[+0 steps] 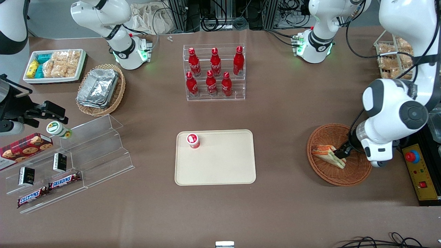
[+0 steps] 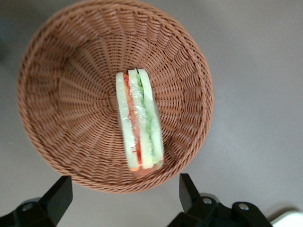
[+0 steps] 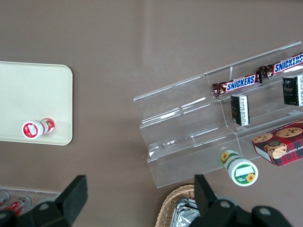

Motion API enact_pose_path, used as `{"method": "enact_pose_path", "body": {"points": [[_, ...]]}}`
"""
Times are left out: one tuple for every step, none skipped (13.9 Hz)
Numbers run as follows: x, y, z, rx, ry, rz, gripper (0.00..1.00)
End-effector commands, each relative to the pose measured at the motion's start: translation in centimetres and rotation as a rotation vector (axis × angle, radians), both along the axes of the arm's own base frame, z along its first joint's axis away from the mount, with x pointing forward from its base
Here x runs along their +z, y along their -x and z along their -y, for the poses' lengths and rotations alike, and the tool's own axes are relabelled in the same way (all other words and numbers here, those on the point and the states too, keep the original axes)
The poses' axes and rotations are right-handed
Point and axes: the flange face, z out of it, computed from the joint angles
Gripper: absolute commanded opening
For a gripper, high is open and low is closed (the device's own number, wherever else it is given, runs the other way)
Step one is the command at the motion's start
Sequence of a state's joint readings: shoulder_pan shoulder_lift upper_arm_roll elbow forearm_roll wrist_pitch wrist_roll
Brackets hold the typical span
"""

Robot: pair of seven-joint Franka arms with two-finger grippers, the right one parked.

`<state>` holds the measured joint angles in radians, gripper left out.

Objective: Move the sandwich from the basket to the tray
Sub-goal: 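Lower the left gripper and close it on the sandwich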

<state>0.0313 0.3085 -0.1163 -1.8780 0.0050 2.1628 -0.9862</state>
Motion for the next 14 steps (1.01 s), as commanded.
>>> {"method": "enact_pose_path", "body": {"points": [[-2.1,0.2,0.3,0.111,-0.006,0.009,1.0],[-3.1,0.3,0.1,0.146,-0.009,-0.009,1.0],[-4.3,0.4,0.0,0.15,-0.013,-0.027,1.0],[-4.9,0.5,0.1,0.144,-0.026,-0.023,1.0],[-5.8,0.6,0.0,0.154,-0.03,-0.013,1.0],[-6.4,0.7,0.1,0.16,-0.03,-0.002,1.0],[-7.2,1.0,-0.1,0.159,-0.033,0.008,1.0],[-7.7,1.0,-0.2,0.161,-0.032,0.017,1.0],[-8.2,1.2,-0.3,0.16,-0.033,0.016,1.0],[-8.4,1.3,-0.4,0.151,-0.041,0.021,1.0],[-9.0,1.6,-0.4,0.142,-0.048,0.018,1.0],[-9.1,1.6,-0.5,0.143,-0.048,0.019,0.99],[-9.2,1.6,-0.5,0.141,-0.049,0.018,0.94],[-9.1,1.6,-0.5,0.143,-0.049,0.021,0.8]]}}
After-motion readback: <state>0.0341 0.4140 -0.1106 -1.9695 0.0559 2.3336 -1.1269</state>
